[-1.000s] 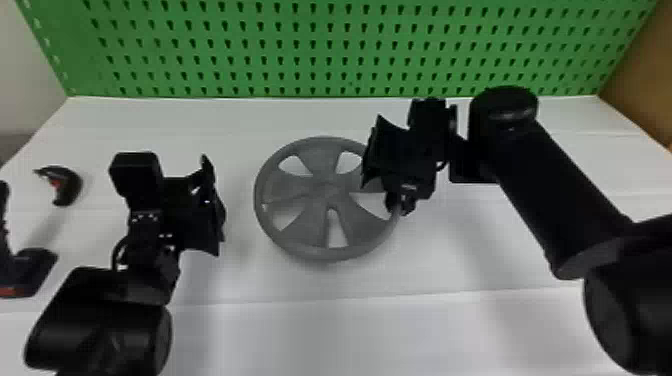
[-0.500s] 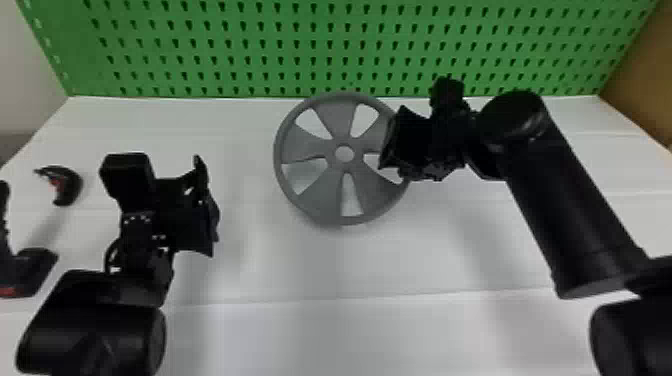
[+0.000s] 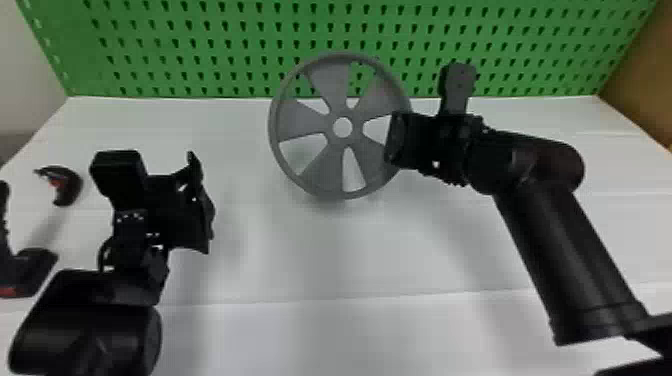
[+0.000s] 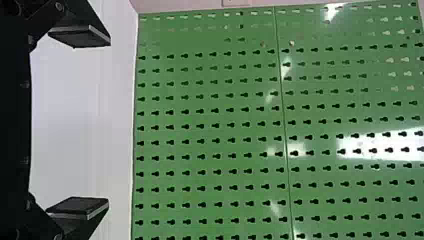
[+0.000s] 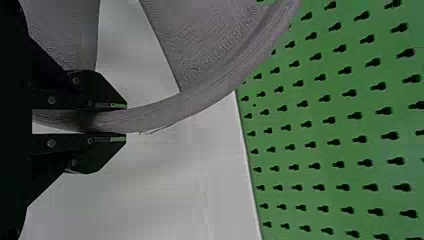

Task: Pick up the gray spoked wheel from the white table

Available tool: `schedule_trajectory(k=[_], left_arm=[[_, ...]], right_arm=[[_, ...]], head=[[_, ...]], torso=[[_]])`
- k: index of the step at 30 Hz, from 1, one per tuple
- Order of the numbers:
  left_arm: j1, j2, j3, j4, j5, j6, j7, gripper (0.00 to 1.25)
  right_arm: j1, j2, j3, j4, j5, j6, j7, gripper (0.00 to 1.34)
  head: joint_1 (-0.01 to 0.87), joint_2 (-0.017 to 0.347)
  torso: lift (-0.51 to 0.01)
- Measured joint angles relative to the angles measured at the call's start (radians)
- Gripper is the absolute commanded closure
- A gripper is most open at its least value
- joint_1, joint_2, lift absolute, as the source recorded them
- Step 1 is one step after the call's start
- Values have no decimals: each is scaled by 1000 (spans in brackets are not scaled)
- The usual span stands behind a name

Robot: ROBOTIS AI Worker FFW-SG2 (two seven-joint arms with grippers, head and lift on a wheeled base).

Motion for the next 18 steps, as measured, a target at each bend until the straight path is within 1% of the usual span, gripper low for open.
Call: schedule_trajectory(k=[7, 13, 18], left_arm=[[2, 0, 8, -9, 5, 0, 0, 148], [3, 0, 13, -15, 9, 0, 0, 148], [2, 0, 14, -20, 14, 0, 0, 148]], right_arm=[[112, 7, 9, -59, 163, -264, 30, 1211], [171, 10, 21, -89, 266, -412, 54, 1214], [211, 8, 40, -94, 325, -519, 57, 1214]], head=[[765, 2], [765, 2], [765, 2]], torso=[[-96], [-96], [-96]])
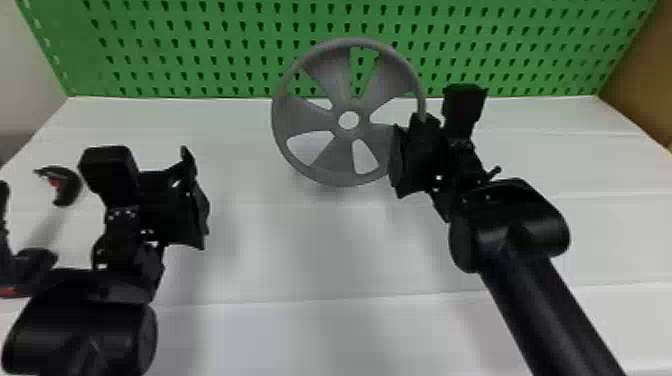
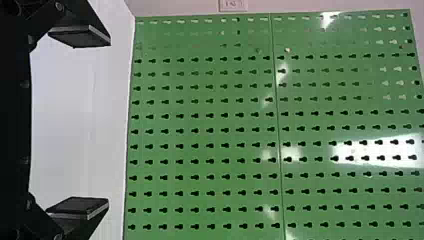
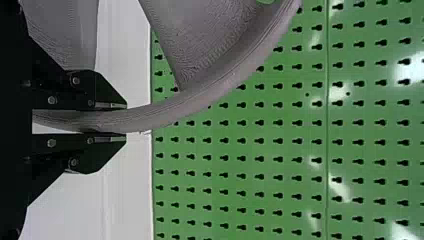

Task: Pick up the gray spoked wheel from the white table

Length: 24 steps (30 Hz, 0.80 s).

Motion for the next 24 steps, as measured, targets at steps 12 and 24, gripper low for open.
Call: schedule_trajectory(k=[12, 24], left_arm=[[-4, 0, -4, -17, 30, -1, -22, 148], [0, 0, 20, -18, 23, -5, -146, 148]], right_arm=[[95, 0, 17, -14, 88, -183, -32, 1214], [148, 24, -14, -46, 96, -182, -103, 1214]], head=[[765, 2], [765, 2]], torso=[[-96], [-96]])
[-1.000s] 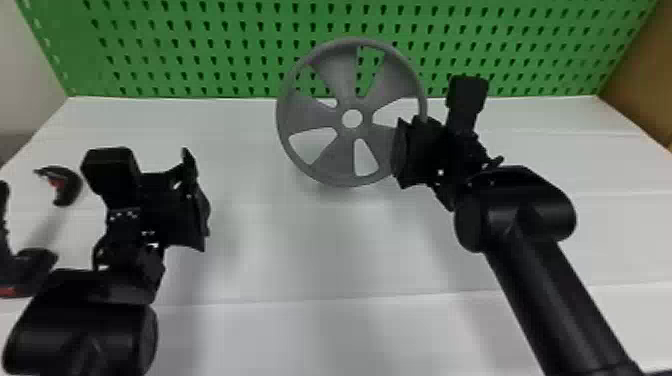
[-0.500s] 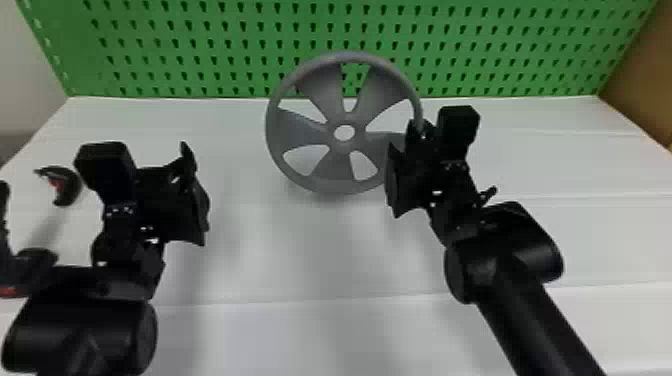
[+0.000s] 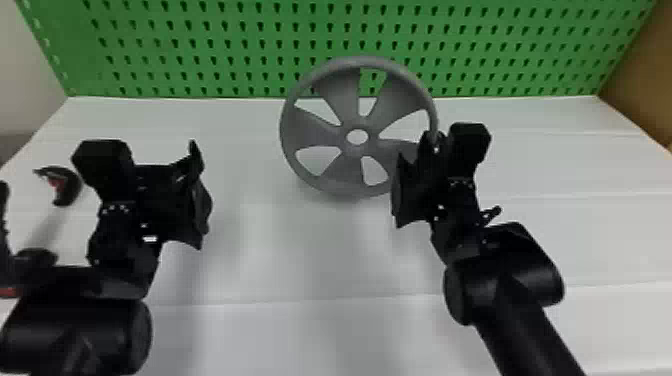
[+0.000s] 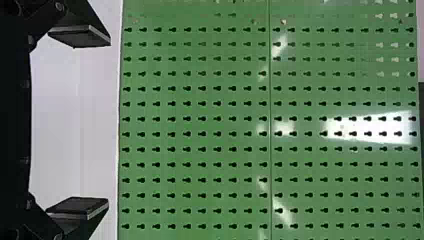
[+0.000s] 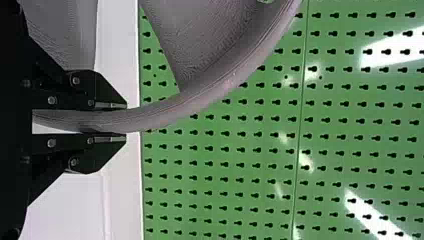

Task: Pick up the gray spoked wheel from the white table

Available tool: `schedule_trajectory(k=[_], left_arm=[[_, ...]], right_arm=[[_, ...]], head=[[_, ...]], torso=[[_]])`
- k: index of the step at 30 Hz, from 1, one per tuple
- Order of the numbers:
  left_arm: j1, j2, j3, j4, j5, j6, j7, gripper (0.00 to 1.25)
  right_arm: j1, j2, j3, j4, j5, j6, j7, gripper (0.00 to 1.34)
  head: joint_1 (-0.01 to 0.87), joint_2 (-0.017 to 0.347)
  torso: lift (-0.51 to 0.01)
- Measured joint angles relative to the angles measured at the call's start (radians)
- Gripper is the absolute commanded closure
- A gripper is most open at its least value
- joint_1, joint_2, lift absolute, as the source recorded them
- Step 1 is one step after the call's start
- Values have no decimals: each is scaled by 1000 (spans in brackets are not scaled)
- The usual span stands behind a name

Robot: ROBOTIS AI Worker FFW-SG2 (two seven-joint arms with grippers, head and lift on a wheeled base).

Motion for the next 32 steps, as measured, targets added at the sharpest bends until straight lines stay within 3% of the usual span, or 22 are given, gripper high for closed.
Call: schedule_trajectory(k=[11, 32], left_arm=[[15, 0, 28, 20, -3, -40, -43, 148], [17, -1, 38, 30, 8, -35, -43, 148]], right_arm=[[10, -1, 8, 0, -2, 0, -7, 1213], [31, -4, -9, -21, -10, 2, -7, 1213]], head=[[765, 2], [765, 2]], torso=[[-96], [-96]])
